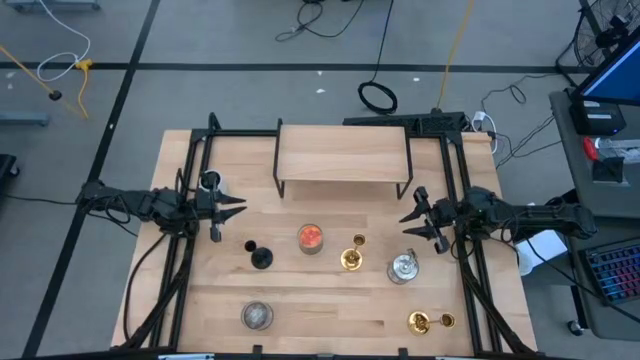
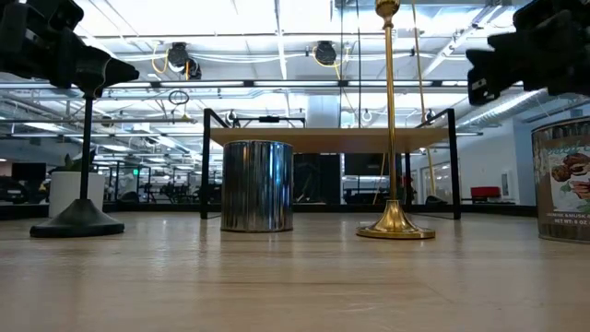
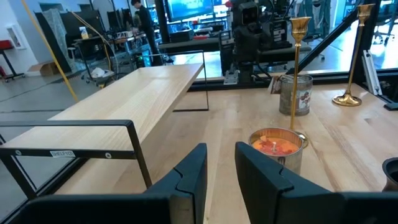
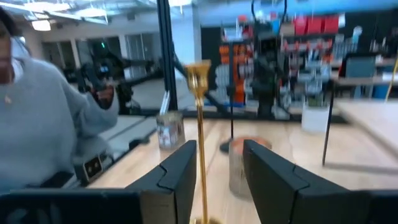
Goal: Pick & Place candle stick holders
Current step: Put the middle golden candle holder on the shelf
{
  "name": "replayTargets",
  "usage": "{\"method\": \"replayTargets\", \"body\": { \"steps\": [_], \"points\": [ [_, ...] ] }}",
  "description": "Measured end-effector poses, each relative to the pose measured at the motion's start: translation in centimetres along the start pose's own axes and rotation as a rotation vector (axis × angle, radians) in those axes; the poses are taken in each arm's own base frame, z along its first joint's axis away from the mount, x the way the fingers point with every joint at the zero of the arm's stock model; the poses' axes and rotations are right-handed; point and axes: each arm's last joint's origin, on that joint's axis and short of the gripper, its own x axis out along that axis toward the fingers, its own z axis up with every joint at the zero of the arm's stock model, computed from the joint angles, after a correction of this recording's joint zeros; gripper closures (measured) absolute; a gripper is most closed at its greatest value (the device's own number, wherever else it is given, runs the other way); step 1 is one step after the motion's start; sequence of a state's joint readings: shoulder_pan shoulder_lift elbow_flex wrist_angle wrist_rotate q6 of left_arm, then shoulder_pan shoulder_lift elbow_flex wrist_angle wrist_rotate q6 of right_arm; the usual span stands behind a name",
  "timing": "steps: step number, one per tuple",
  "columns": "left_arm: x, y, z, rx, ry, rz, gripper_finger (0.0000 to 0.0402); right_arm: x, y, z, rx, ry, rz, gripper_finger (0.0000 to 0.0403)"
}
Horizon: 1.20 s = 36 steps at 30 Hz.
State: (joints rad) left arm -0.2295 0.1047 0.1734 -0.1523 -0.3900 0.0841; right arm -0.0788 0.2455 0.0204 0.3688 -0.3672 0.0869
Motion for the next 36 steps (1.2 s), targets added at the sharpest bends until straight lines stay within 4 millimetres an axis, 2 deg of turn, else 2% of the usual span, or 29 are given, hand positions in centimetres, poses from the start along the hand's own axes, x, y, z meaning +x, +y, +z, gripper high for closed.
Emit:
{"method": "replayTargets", "body": {
  "steps": [6, 9, 12, 15, 20, 24, 28, 33, 36],
  "points": [
    [0.0, 0.0, 0.1, -0.036, -0.008, -0.002, 0.0314, -0.1, 0.1, 1.1, -0.052, -0.113, 0.008, 0.0273],
    [0.0, 0.0, 0.1, -0.011, -0.010, 0.002, 0.0314, -0.1, 0.1, 1.4, -0.138, -0.141, 0.000, 0.0273],
    [0.0, 0.0, 0.3, 0.029, -0.027, 0.006, 0.0314, -0.2, 0.1, 1.9, -0.273, -0.190, -0.057, 0.0273],
    [0.0, 0.1, 0.5, 0.010, -0.053, 0.008, 0.0314, -0.3, -0.1, 2.3, -0.320, -0.225, -0.134, 0.0273],
    [0.1, 0.0, 0.4, 0.013, -0.039, -0.002, 0.0313, -0.1, -0.4, 2.1, -0.280, -0.208, -0.214, 0.0273],
    [0.3, -0.1, 0.6, 0.020, -0.046, 0.001, 0.0313, 0.3, -0.5, 2.6, -0.240, -0.263, -0.209, 0.0271],
    [0.6, -0.2, 0.8, -0.004, -0.063, -0.007, 0.0313, 0.8, -0.7, 2.5, -0.203, -0.270, -0.202, 0.0251],
    [0.9, -0.3, 0.9, -0.002, -0.067, -0.017, 0.0313, 2.1, -1.1, 0.8, -0.092, -0.118, -0.184, 0.0203],
    [0.9, -0.3, 1.1, 0.011, -0.081, -0.014, 0.0313, 3.1, -1.0, -0.2, -0.046, -0.012, -0.109, 0.0182]
  ]
}}
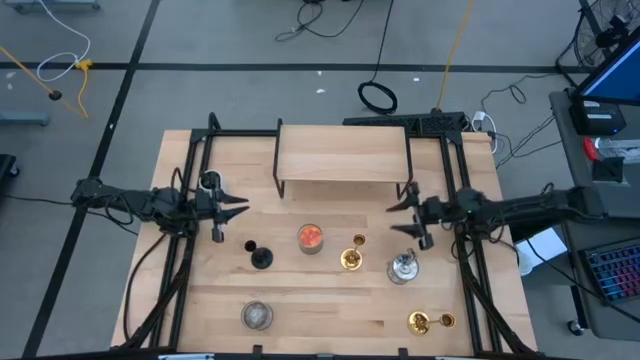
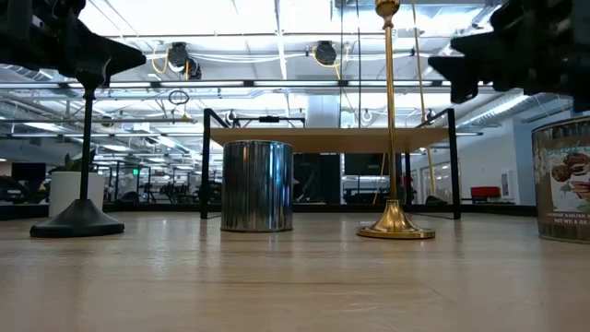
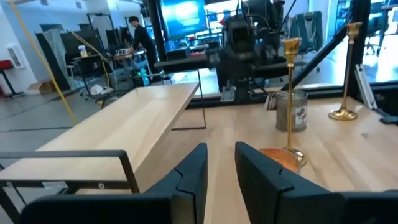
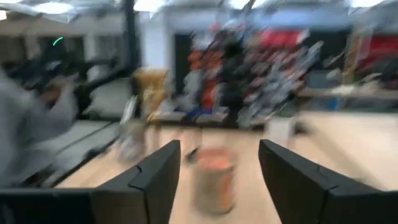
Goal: Pick & Place candle stick holders
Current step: Put the middle golden candle holder on the shelf
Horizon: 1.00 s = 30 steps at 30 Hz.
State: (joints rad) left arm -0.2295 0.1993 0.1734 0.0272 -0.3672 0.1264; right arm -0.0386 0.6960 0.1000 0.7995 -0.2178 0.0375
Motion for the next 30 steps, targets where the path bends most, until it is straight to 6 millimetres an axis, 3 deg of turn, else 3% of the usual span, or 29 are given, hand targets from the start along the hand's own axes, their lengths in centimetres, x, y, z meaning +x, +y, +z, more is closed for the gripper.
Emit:
{"method": "replayTargets", "body": {
  "steps": [6, 12, 18, 23, 30],
  "points": [
    [-0.2, 0.1, 1.9, -0.080, -0.141, -0.062, 0.0313, 2.7, 0.3, 0.1, -0.011, 0.054, 0.066, 0.0176],
    [0.0, 0.1, 3.8, -0.053, -0.092, -0.119, 0.0309, 5.3, 0.2, -0.7, 0.036, 0.148, 0.083, 0.0180],
    [0.7, 0.1, 5.4, 0.060, 0.074, -0.137, 0.0244, 6.6, 0.9, -1.8, 0.045, 0.175, 0.125, 0.0179],
    [1.3, 0.1, 6.0, 0.128, 0.101, -0.071, 0.0193, 7.8, 1.5, -2.1, 0.041, 0.131, 0.161, 0.0179],
    [1.4, 0.5, 6.0, 0.144, 0.129, 0.065, 0.0187, 10.5, 1.8, -2.7, 0.001, 0.153, 0.183, 0.0183]
  ]
}}
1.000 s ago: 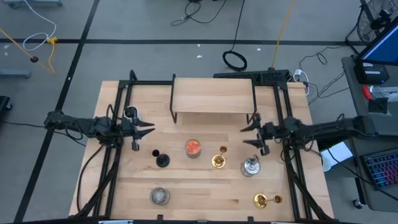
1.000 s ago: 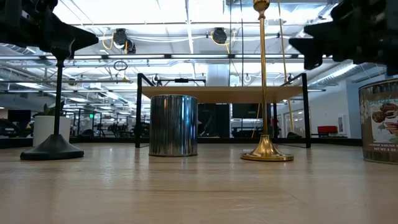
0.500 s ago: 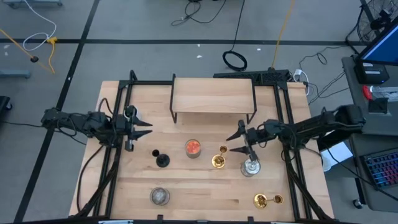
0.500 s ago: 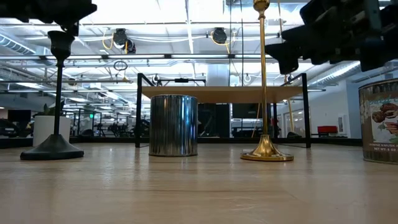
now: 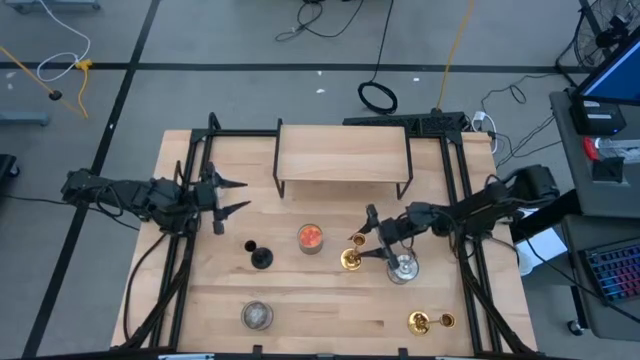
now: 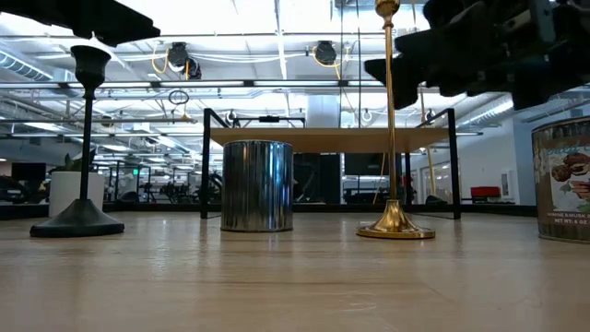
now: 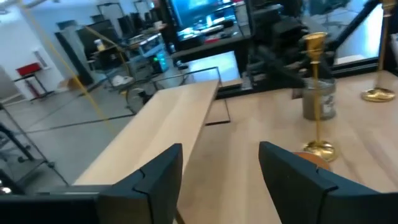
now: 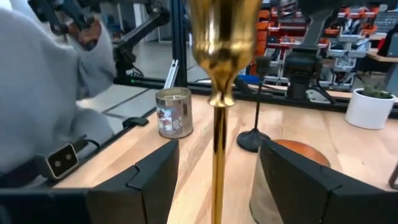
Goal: Pick & Place candle stick holders
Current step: Put the middle golden candle holder on the shelf
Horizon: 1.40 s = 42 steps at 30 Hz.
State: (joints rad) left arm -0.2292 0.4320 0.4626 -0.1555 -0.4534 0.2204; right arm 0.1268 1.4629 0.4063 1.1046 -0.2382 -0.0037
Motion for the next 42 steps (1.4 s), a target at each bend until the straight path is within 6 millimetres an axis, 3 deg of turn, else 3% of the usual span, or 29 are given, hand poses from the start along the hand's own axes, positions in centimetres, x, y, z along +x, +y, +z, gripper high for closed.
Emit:
{"method": "replayTargets", "body": {
  "steps": [5, 14, 24, 29, 33, 39, 42],
  "points": [
    [0.0, 0.0, 0.0, -0.016, 0.001, -0.002, 0.0201, 0.6, -0.1, 0.1, -0.044, -0.006, 0.001, 0.0219],
    [0.0, 0.0, -0.1, -0.012, 0.006, -0.008, 0.0230, 0.5, -0.1, 0.2, -0.093, -0.016, 0.006, 0.0387],
    [0.0, -0.1, -0.1, -0.010, 0.012, -0.010, 0.0248, 0.2, -0.4, 2.0, 0.021, -0.185, -0.102, 0.0392],
    [0.0, -0.1, -0.1, -0.013, 0.011, -0.010, 0.0249, -0.8, -0.1, 4.8, 0.118, -0.313, -0.076, 0.0385],
    [0.0, -0.1, -0.1, -0.017, 0.011, -0.010, 0.0250, -2.4, 0.2, 7.3, 0.090, -0.381, -0.084, 0.0389],
    [0.0, 0.0, -0.1, -0.027, 0.009, -0.009, 0.0250, -5.2, -0.4, 10.9, -0.017, -0.528, -0.370, 0.0390],
    [0.0, 0.0, -0.1, -0.041, 0.008, -0.009, 0.0250, -5.4, -1.2, 12.5, -0.067, -0.494, -0.520, 0.0390]
  ]
}}
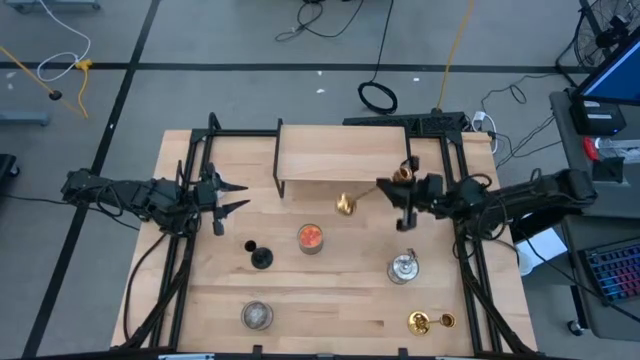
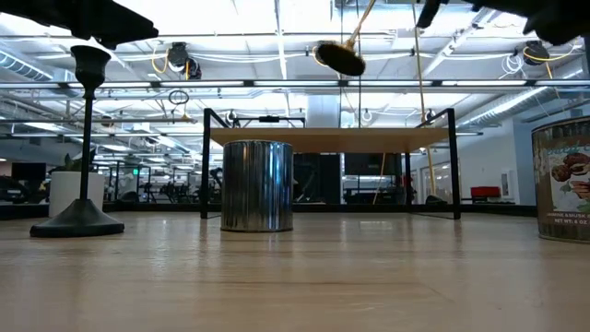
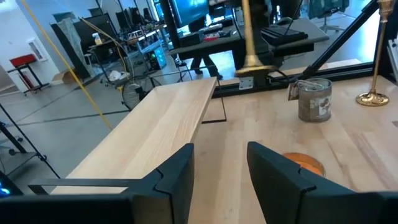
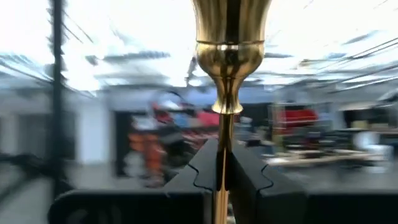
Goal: Pick & Place candle stick holders
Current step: Put the middle golden candle holder on the shelf
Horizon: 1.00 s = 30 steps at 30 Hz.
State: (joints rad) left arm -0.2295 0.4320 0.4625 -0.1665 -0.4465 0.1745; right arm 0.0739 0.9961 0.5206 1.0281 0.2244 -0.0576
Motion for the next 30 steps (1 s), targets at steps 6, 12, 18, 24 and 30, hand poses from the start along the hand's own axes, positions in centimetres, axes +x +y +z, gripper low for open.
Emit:
{"method": "replayTargets", "body": {
  "steps": [6, 12, 18, 24, 30],
  "points": [
    [0.0, 0.0, 0.1, -0.004, -0.012, 0.003, 0.0250, 2.7, -2.3, 2.7, -0.203, 0.108, -0.161, 0.0391],
    [0.0, 0.0, 0.1, -0.005, -0.012, 0.002, 0.0250, 2.9, -6.6, 3.7, -0.315, 0.143, -0.460, 0.0390],
    [0.0, 0.0, 0.1, -0.005, -0.011, 0.002, 0.0250, 1.9, -10.6, 3.0, -0.281, 0.244, -0.646, 0.0390],
    [0.0, 0.0, 0.1, -0.004, -0.009, 0.002, 0.0250, 0.9, -13.0, 2.4, -0.238, 0.320, -0.762, 0.0390],
    [0.0, 0.0, 0.1, -0.004, -0.008, 0.002, 0.0249, 0.6, -13.7, 2.4, -0.247, 0.325, -0.799, 0.0390]
  ]
}}
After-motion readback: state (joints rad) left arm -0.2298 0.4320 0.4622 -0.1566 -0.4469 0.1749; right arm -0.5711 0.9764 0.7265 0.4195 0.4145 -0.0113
